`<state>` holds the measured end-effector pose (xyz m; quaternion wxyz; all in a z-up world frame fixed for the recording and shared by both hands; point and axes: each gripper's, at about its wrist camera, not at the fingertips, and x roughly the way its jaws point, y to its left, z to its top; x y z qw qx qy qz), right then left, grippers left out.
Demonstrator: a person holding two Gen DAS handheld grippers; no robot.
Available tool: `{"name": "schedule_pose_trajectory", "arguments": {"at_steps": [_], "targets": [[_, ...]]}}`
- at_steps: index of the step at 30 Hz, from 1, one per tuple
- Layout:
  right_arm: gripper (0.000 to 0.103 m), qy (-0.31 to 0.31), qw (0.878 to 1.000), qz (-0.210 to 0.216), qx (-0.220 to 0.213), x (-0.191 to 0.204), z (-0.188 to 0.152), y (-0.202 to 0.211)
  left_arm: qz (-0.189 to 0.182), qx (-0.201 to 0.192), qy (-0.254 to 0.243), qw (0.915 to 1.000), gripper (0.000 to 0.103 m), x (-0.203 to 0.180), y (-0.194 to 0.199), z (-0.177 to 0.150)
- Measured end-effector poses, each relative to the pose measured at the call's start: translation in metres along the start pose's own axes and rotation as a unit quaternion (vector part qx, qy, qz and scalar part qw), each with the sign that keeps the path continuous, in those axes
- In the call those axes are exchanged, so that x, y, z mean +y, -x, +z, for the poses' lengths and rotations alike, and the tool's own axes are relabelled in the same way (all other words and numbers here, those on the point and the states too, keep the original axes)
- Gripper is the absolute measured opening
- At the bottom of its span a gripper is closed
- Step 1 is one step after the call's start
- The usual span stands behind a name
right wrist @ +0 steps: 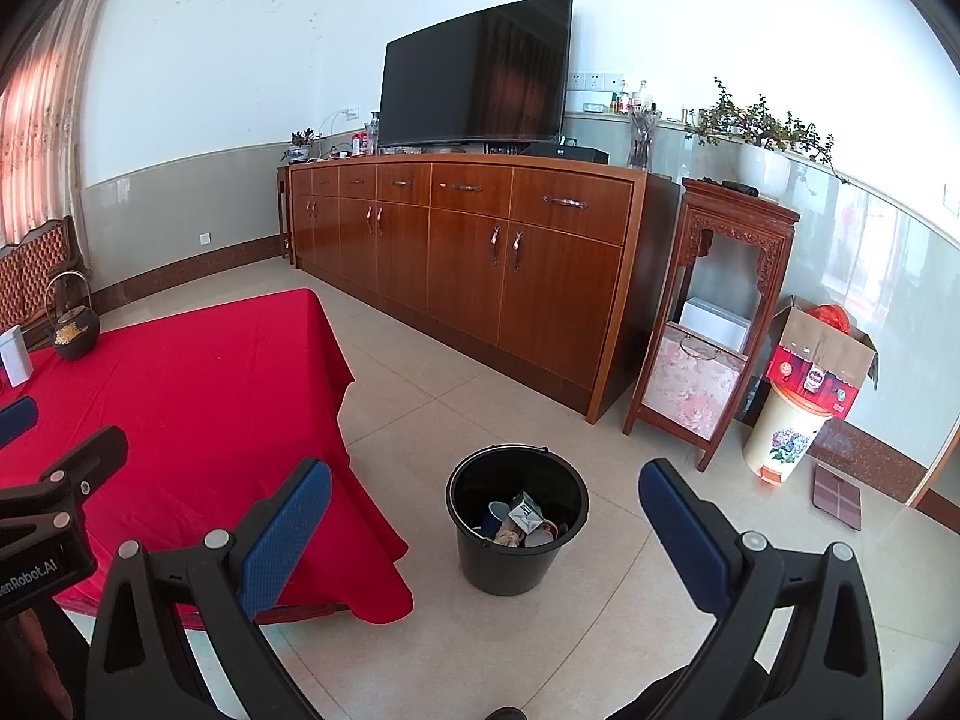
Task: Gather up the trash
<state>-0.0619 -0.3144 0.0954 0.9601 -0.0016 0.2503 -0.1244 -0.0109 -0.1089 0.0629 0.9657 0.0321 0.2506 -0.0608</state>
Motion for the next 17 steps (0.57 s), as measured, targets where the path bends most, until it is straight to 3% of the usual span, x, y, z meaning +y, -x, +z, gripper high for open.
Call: {"name": "schedule_pose_trajectory", "arguments": {"at_steps": [8, 17], "targets": [[0.103, 0.0, 1.0, 0.0, 0.002, -0.0015, -0.0024, -0.0005, -0.002, -0.014, -0.003, 0.9999, 0.103, 0.0048, 0.0021, -0.0002], [0.103, 0.001, 1.0, -0.003, 0.001, -0.0035, -0.0022, 0.0001, -0.029, 0.003, -0.01, 0.9995, 0.103, -0.0007, -0.0021, -0.0028]]}}
